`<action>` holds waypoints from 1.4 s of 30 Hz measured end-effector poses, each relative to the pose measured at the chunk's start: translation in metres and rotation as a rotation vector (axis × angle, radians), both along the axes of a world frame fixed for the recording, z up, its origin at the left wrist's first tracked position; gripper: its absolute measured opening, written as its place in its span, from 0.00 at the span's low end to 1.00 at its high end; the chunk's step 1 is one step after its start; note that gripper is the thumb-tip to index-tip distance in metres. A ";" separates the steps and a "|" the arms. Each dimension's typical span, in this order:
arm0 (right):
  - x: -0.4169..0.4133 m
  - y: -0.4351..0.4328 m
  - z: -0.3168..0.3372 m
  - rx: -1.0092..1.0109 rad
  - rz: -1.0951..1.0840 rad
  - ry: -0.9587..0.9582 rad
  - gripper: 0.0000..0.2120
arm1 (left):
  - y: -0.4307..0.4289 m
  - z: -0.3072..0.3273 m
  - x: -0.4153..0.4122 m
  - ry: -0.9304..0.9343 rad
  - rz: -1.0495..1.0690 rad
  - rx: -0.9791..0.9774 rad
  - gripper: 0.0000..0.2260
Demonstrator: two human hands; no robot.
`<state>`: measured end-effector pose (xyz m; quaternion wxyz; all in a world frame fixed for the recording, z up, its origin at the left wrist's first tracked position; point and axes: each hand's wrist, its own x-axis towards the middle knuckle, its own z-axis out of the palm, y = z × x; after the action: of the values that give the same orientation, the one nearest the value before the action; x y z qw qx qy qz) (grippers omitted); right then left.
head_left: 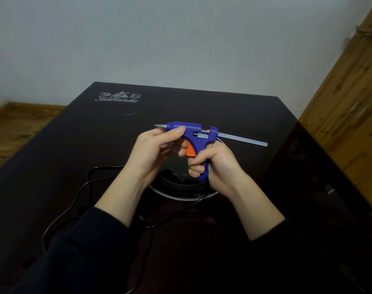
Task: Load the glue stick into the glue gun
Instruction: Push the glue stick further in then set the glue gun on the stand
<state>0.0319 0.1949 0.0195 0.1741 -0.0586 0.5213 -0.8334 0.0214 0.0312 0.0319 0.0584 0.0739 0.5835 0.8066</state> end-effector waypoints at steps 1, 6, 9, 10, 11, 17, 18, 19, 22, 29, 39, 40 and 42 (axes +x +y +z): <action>0.000 0.000 0.000 0.002 -0.003 -0.003 0.15 | 0.000 0.000 0.000 -0.001 0.002 -0.002 0.07; 0.002 -0.001 0.001 0.017 -0.014 -0.024 0.13 | 0.001 -0.002 -0.001 -0.002 0.002 0.001 0.11; 0.001 -0.002 0.002 0.026 -0.023 -0.046 0.13 | 0.001 -0.002 -0.001 0.005 -0.006 -0.006 0.11; 0.001 -0.002 0.002 0.026 -0.028 -0.055 0.12 | 0.001 -0.002 0.000 0.004 -0.002 -0.001 0.11; 0.001 -0.002 0.002 0.029 -0.033 -0.062 0.12 | 0.001 -0.001 0.001 -0.003 0.005 0.012 0.11; 0.004 -0.004 0.005 0.034 -0.049 -0.080 0.09 | 0.004 0.003 0.005 -0.008 0.017 0.045 0.09; 0.004 -0.004 0.005 0.033 -0.051 -0.084 0.08 | 0.004 0.004 0.005 -0.009 0.018 0.047 0.09; 0.004 -0.004 0.005 0.034 -0.050 -0.085 0.08 | 0.004 0.004 0.005 -0.009 0.020 0.049 0.10; 0.003 -0.002 0.003 0.044 -0.051 -0.068 0.10 | 0.004 0.003 0.004 -0.018 0.039 0.026 0.12; 0.001 0.001 0.000 0.038 -0.020 0.013 0.16 | 0.003 0.001 0.001 -0.032 0.049 -0.011 0.07; -0.001 0.002 0.004 -0.002 -0.222 0.033 0.14 | 0.001 0.002 -0.003 -0.120 0.173 -0.007 0.06; -0.002 0.004 0.004 0.022 -0.262 0.025 0.14 | 0.001 0.002 -0.004 -0.125 0.175 -0.008 0.07; -0.005 0.008 0.002 0.084 -0.327 0.029 0.16 | 0.001 0.002 -0.004 -0.126 0.169 -0.008 0.07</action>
<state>0.0272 0.2033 0.0216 0.0310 0.0224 0.5608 -0.8271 0.0171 0.0322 0.0338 0.0270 -0.0269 0.5860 0.8094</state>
